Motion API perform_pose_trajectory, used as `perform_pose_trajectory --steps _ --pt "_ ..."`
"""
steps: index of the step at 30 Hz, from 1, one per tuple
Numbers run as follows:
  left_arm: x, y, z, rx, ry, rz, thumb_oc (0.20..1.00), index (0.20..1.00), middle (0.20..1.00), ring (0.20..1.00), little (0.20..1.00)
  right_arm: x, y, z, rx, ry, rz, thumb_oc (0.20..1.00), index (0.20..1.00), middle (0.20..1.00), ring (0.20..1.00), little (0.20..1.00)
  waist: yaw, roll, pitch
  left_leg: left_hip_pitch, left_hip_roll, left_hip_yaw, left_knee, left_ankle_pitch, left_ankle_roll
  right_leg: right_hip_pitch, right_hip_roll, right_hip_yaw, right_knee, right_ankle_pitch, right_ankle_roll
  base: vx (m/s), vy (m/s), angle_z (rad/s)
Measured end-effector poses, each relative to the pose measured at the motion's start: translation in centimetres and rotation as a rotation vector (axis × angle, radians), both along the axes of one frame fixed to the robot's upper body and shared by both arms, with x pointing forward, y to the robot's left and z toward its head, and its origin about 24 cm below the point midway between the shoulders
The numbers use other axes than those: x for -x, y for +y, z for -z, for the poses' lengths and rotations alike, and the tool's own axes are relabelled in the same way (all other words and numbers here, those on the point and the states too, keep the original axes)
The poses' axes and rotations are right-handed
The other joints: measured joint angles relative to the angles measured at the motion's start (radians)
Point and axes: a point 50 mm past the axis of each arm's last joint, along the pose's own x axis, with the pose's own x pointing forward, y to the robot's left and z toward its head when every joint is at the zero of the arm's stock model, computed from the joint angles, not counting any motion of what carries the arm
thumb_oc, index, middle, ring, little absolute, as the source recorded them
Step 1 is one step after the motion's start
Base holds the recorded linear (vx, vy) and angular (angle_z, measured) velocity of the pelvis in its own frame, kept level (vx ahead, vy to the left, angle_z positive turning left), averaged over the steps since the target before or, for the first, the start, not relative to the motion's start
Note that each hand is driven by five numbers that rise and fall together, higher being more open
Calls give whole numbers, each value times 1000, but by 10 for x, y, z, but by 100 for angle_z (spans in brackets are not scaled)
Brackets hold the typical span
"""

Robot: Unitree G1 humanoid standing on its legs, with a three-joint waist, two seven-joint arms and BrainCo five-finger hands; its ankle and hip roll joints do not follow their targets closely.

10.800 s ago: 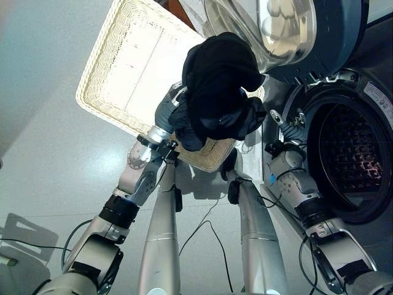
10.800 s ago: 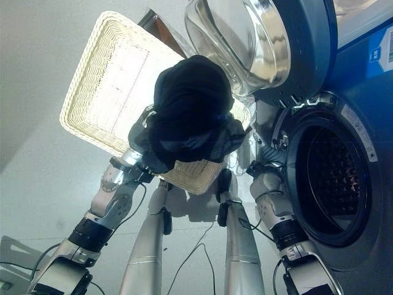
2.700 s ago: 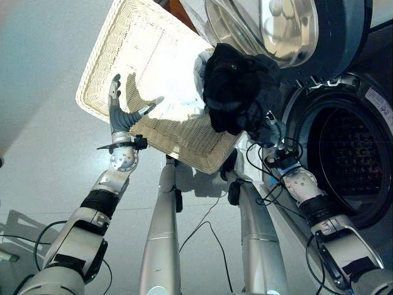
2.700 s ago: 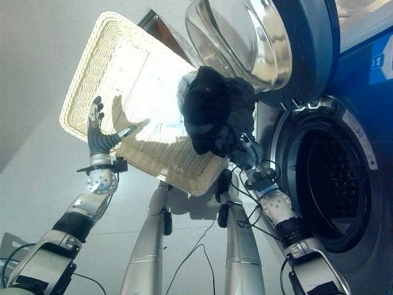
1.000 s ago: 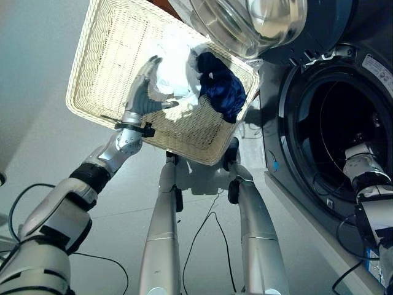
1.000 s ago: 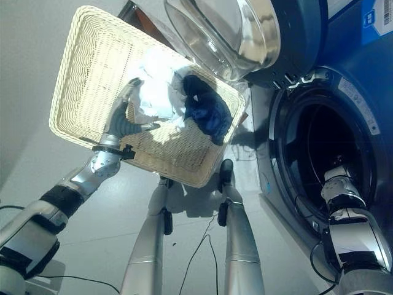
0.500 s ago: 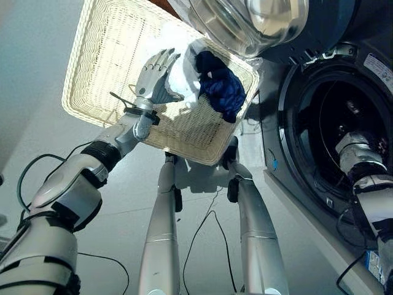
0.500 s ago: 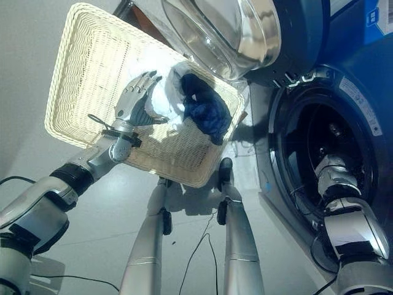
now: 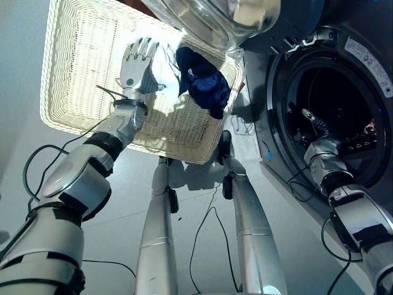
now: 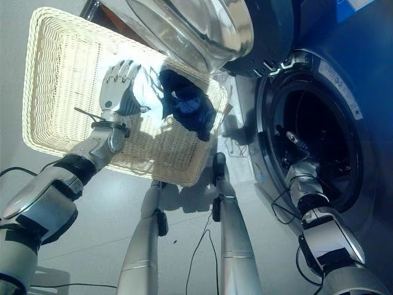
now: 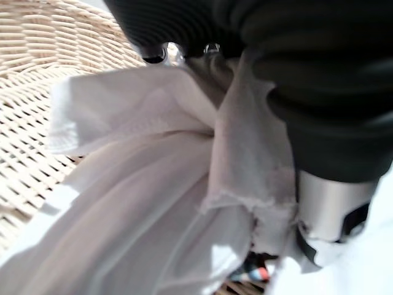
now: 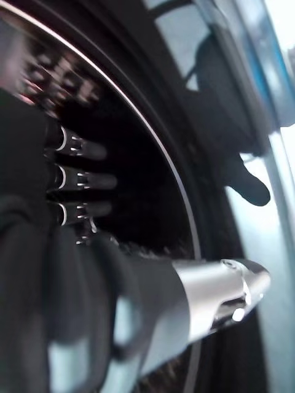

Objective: Put the clothes into the washing machine.

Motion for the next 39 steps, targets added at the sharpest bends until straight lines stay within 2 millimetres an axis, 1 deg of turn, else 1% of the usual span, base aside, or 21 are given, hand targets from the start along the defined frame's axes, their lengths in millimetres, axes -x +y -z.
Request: perform_pose_trajectory --steps 1,2,3,4,11,19,29,31,32,33,34,35,36,37,38,39 --pt "0 0 0 -10 0 -3 545 545 545 545 545 0 2 -1 6 -4 -1 1000 1000 1000 1000 1000 0 0 0 0 1 0 0 0 0 0 1 0 0 0 0 0 0 0" --pt "0 -1 0 -16 1 -4 432 432 432 432 432 0 2 -1 10 -6 2 1000 1000 1000 1000 1000 1 0 0 0 1 0 1 0 0 0 1 0 0 0 0 0 0 0" --pt "-1 -1 0 -21 3 -6 200 200 200 200 200 0 3 -2 10 -8 3 1000 1000 1000 1000 1000 1 0 0 0 1 0 1 0 0 0 1 0 0 0 0 0 0 0" --pt "-1 -1 0 -27 6 -9 200 200 200 200 200 0 3 -2 10 -9 6 1000 1000 1000 1000 1000 0 -1 -1 0 1 1 1 -1 0 0 1 1 0 0 0 2 32 0" --pt "-4 -2 -28 -21 30 -33 200 200 200 200 200 -1 9 -9 12 -53 10 1000 1000 1000 1000 1000 0 -1 -2 0 3 5 10 -11 -2 0 4 7 -2 0 0 1 -2 -1" --pt "-5 3 -31 -5 71 -50 200 200 200 200 200 -3 23 -22 15 -130 -39 1000 1000 1000 1000 1000 -1 -1 -3 0 10 6 22 -15 -6 1 13 13 0 1 0 0 1 -3" --pt "-6 3 -30 -1 119 -60 200 200 200 200 200 -2 42 -20 15 -157 -96 1000 1000 1000 1000 1000 -1 -1 -17 -2 12 7 26 -24 -8 -1 15 15 -4 1 0 0 0 0" --pt "-7 3 -29 15 126 -53 200 200 200 200 200 -2 47 -23 23 -173 -118 1000 1000 1000 1000 1000 -1 -1 -20 -2 11 7 26 -25 -8 -1 15 15 -3 1 0 0 0 0" --pt "-6 4 -29 101 125 -22 200 200 200 200 200 -1 54 -28 25 -198 -150 1000 1000 1000 1000 1000 -1 -1 -20 -3 11 7 26 -25 -8 -1 15 15 -2 1 0 0 0 0" --pt "-6 4 -28 126 127 -12 200 200 200 200 200 -1 56 -29 29 -205 -166 1000 1000 1000 1000 1000 -1 -1 -20 -3 11 7 26 -25 -8 -1 15 15 -1 1 0 0 0 0" --pt "-5 5 -28 199 124 21 200 200 200 200 200 -1 61 -31 29 -217 -189 1000 1000 1000 1000 1000 -1 -1 -20 -3 11 7 26 -24 -8 -1 15 15 -1 1 0 0 0 0" --pt "-5 5 -28 199 124 21 200 200 200 200 200 -1 61 -31 29 -217 -189 1000 1000 1000 1000 1000 -1 -1 -20 -3 11 7 26 -24 -8 -1 15 15 -1 1 0 0 0 0" --pt "-2 10 -24 401 114 110 200 200 200 200 200 2 74 -35 25 -260 -258 1000 1000 1000 1000 1000 -2 -1 -20 -3 12 7 28 -23 -7 0 16 15 -1 1 0 0 0 0" --pt "-1 11 -21 451 114 138 200 200 200 200 200 3 78 -35 24 -269 -281 1000 1000 1000 1000 1000 -2 -1 -20 -3 12 7 28 -23 -6 0 15 15 0 1 0 0 0 0" --pt "-1 11 -21 451 114 138 200 200 200 200 200 3 78 -35 24 -269 -281 1000 1000 1000 1000 1000 -2 -1 -20 -3 12 7 28 -23 -6 0 15 15 0 1 0 0 0 0" --pt "6 16 -17 664 89 276 200 200 200 200 200 8 89 -33 -13 -296 -335 1000 1000 1000 1000 1000 1 -1 -20 -2 11 6 29 -23 -6 2 15 15 2 -1 2 -12 -39 1"
